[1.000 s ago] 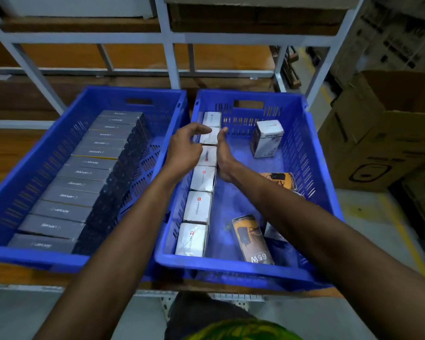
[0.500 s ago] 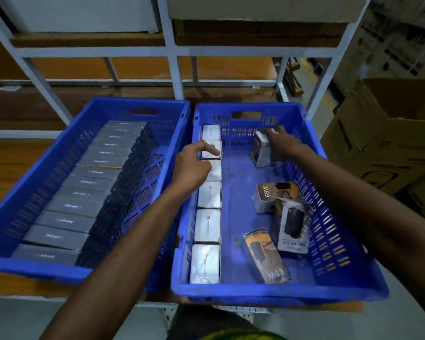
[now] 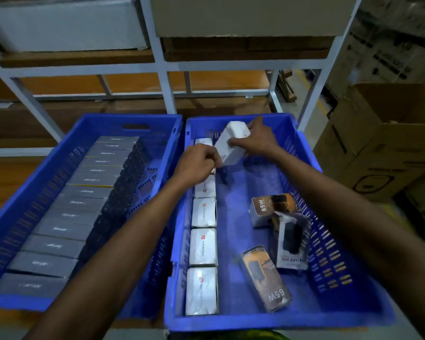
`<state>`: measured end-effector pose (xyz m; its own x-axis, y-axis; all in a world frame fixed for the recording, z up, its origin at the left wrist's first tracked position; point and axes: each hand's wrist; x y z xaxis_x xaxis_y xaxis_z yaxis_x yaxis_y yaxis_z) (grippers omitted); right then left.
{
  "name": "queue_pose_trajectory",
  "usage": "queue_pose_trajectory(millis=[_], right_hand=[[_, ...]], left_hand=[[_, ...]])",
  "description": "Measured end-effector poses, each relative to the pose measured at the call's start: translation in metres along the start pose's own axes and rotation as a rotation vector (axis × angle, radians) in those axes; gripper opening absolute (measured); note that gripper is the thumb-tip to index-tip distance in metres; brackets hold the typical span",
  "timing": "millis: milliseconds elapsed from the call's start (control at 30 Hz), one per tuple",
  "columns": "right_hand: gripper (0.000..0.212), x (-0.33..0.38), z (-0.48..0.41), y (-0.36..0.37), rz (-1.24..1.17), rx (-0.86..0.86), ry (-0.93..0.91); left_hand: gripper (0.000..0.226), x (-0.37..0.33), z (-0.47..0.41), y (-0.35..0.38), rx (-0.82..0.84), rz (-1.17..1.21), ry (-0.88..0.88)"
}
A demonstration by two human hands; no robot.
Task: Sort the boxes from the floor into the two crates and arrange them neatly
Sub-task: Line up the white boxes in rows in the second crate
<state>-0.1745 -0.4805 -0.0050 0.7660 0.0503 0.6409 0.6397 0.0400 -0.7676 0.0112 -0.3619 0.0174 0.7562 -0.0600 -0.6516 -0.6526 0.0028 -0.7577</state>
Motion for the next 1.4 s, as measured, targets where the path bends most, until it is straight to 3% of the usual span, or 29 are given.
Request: queue_pose_trajectory(millis=[167,233,333,433,500,567,633,733,800,867,933,1000,1100,1167,1300,1400], right_hand=[[0.108,0.03,-0.001,0.039,-0.148,-0.13,0.053],[0.091,0.035,0.001,0.063,-0.19,-0.133,0.048],[0.058,0.03,0.01,0.09,-0.231,0.018,0.061],[0.04,0.012,0.01,0.089,-0.235,0.091,-0.047],[0.042,0.001,0.0,0.076,-0.277,0.233,-0.046],[0.061,-0.003,0.0,0.055,-0.362,0.405,-0.016],[0.081,-0.01,-0.003,0.038,-0.2,0.445,-0.053],[0.088,-0.018,-0.003,0.014,0.353,0.475,-0.233],[0.089,-0.02,0.011,-0.001,0.596,0.664,-0.231],[0.093,-0.022,0.035,-0.01,0.666,0.899,-0.146],[0.099,-0.025,0.061,-0.007,0.718,0.99,-0.11],[0.098,-0.024,0.078,-0.001,0.913,0.934,-0.213],[0.073,-0.011,0.081,0.008,1.031,0.737,-0.422],[0.061,0.001,0.068,0.004,0.904,0.592,-0.448],[0.045,0.011,0.052,-0.006,0.304,0.317,-0.339],[0.047,0.003,0.052,-0.006,0.138,0.132,-0.288]], left_hand=[[0.025,0.004,-0.004,0.001,0.098,-0.175,0.011],[0.027,0.003,-0.004,0.001,0.132,-0.234,0.036],[0.021,0.005,-0.006,0.001,0.145,-0.289,0.064],[0.02,0.006,-0.007,0.004,0.148,-0.351,0.1],[0.022,0.006,-0.007,0.005,0.144,-0.413,0.121],[0.026,0.002,-0.004,0.007,0.133,-0.507,0.156],[0.021,0.001,-0.002,0.008,0.125,-0.595,0.192],[0.019,0.001,-0.001,0.008,0.144,-0.624,0.211],[0.018,0.004,-0.002,0.009,0.169,-0.62,0.216],[0.017,0.007,-0.001,0.012,0.179,-0.62,0.213],[0.016,0.009,-0.003,0.014,0.174,-0.622,0.218],[0.015,0.008,-0.003,0.013,0.169,-0.614,0.218],[0.017,0.007,0.0,0.011,0.176,-0.575,0.207],[0.017,0.005,0.001,0.01,0.174,-0.539,0.183],[0.021,0.005,0.0,0.009,0.093,-0.39,0.153],[0.033,0.006,-0.001,0.008,0.067,-0.265,0.135]])
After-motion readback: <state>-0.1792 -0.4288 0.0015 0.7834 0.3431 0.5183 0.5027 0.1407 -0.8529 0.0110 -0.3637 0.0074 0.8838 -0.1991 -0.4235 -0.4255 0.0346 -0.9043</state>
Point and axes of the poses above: each hand's wrist, its own z-axis away from the middle knuckle, its own y-axis out of the palm, x = y × z
